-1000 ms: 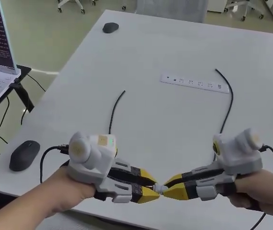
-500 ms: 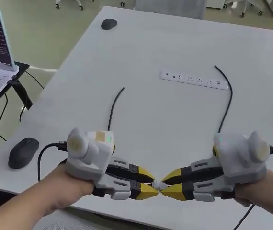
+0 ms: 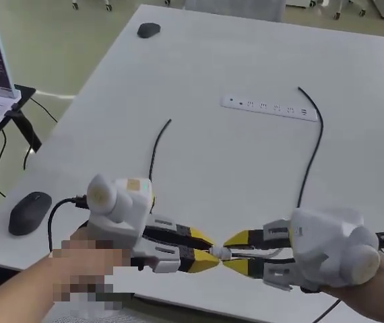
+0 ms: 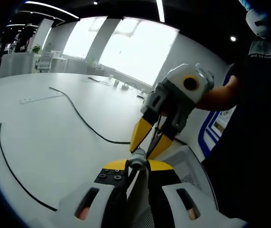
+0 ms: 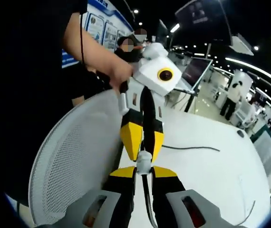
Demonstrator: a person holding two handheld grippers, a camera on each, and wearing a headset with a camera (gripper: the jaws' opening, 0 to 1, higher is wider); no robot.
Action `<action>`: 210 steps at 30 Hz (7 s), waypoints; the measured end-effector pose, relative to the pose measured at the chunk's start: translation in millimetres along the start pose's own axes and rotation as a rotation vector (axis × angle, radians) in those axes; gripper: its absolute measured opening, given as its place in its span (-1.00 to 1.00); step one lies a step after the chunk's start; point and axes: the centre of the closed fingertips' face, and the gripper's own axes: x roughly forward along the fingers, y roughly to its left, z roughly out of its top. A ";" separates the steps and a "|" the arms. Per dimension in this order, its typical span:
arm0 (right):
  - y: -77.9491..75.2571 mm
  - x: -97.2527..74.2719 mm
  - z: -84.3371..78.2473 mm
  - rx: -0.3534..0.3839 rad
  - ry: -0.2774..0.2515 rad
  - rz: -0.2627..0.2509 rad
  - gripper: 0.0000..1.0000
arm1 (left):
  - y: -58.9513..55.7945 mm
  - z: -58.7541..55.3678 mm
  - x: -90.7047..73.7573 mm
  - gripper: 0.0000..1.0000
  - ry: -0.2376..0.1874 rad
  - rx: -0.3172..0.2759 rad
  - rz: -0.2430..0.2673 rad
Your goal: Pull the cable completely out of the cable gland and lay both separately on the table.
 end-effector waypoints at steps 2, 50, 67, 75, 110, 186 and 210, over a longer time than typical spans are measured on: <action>2.8 1.0 -1.0 -0.038 0.021 -0.015 -0.85 | 0.1 -1.6 0.7 -0.70 0.005 -0.007 -0.002; -21.6 -10.8 -25.7 0.212 0.137 -0.307 -0.70 | 11.2 14.0 0.4 -0.70 -0.004 0.061 0.054; -25.1 -4.9 -20.2 0.158 0.144 -0.294 -0.98 | 12.1 14.6 2.5 -0.70 0.000 0.059 0.059; -24.3 -3.9 -22.2 0.163 0.143 -0.292 -0.99 | 12.2 13.5 3.2 -0.70 0.008 0.058 0.052; -37.7 -11.9 -56.3 0.382 0.157 -0.357 -1.00 | 20.7 16.4 -3.6 -0.70 -0.019 0.067 0.109; -45.9 -3.6 -27.1 0.242 0.226 -0.498 -0.84 | 28.4 26.0 -0.6 -0.70 -0.026 0.123 0.135; -47.7 -6.4 -33.9 0.321 0.196 -0.482 -0.99 | 25.9 26.0 4.8 -0.70 -0.025 0.127 0.135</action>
